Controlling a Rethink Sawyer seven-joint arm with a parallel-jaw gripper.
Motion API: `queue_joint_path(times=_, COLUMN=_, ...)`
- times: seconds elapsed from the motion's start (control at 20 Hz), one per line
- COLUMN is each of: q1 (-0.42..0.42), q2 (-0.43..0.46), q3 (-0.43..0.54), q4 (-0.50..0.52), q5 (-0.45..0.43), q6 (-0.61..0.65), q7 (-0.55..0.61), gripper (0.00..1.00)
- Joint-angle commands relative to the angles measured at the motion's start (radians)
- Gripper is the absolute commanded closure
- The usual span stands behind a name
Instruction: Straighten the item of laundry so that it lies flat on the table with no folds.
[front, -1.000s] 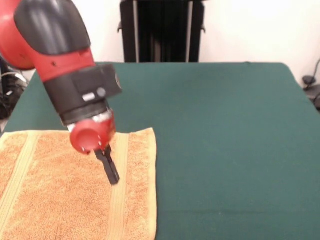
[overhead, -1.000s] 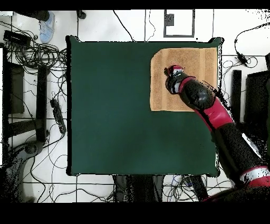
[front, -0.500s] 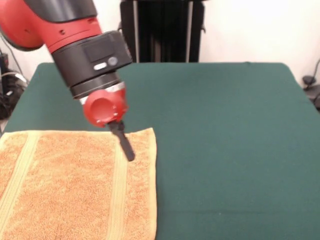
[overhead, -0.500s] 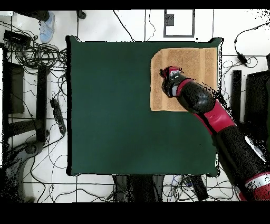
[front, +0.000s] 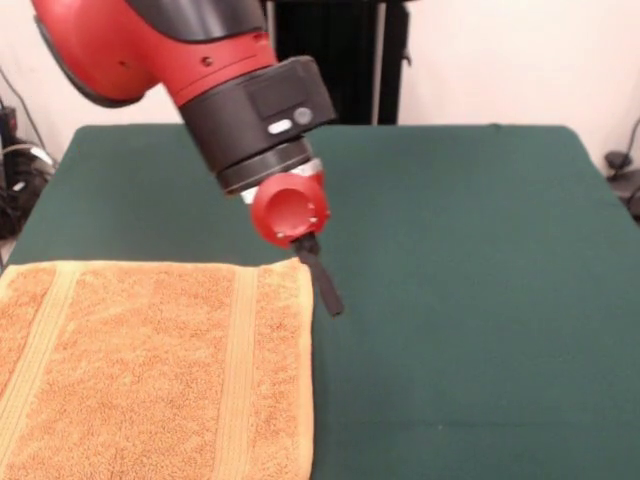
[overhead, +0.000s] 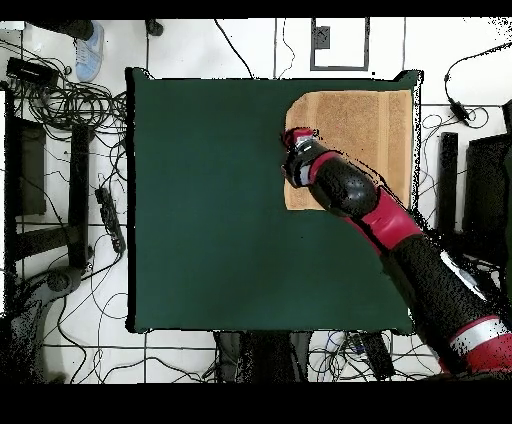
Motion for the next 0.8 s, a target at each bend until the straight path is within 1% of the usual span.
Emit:
queue_joint_path(times=0.05, q1=0.156, q2=-0.031, q3=-0.106, q4=0.055, q5=0.005, q6=0.012, q7=0.113, gripper=1.0)
queue_joint_path(times=0.25, q1=0.294, q2=-0.115, q3=-0.345, q4=-0.007, q5=0.011, q6=0.167, q7=0.123, gripper=1.0)
queue_joint_path(times=0.3, q1=0.314, q2=-0.133, q3=-0.396, q4=-0.013, q5=0.005, q6=0.195, q7=0.122, gripper=1.0)
queue_joint_path(times=0.4, q1=0.338, q2=-0.159, q3=-0.466, q4=-0.02, q5=-0.004, q6=0.239, q7=0.114, gripper=1.0)
queue_joint_path(times=0.5, q1=0.354, q2=-0.183, q3=-0.526, q4=-0.032, q5=-0.027, q6=0.272, q7=0.092, gripper=1.0)
queue_joint_path(times=0.6, q1=0.356, q2=-0.206, q3=-0.567, q4=-0.052, q5=-0.06, q6=0.314, q7=0.047, gripper=1.0)
queue_joint_path(times=0.65, q1=0.348, q2=-0.216, q3=-0.578, q4=-0.063, q5=-0.081, q6=0.338, q7=0.013, gripper=1.0)
queue_joint_path(times=0.8, q1=0.297, q2=-0.237, q3=-0.567, q4=-0.104, q5=-0.156, q6=0.399, q7=-0.107, gripper=1.0)
